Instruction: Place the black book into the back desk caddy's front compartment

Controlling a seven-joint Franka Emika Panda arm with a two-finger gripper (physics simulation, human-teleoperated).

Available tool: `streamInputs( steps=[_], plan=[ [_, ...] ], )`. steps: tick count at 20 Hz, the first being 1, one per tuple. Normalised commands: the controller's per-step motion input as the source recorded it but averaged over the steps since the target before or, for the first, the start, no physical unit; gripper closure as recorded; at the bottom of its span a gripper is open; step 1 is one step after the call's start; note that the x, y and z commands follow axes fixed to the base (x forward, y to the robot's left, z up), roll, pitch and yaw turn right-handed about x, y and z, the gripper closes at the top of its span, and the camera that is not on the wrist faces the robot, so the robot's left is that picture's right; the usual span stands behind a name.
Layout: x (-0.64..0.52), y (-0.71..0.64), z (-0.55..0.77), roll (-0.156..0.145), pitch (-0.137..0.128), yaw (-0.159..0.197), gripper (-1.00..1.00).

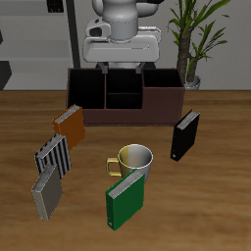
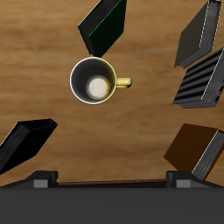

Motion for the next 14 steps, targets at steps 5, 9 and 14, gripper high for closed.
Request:
streamInputs(
  steps=[5,9,14],
  plan=[
    [-0.20,0.30,-0.19,-0.042,-0.031,-0.029,-1.00],
    [-0.26,0.49,-0.25,-0.011,-0.038,-0.022,-1.00],
    [-0.24,0.50,-0.13,0.018,-0.053,-0.045,-1.00]
  ],
)
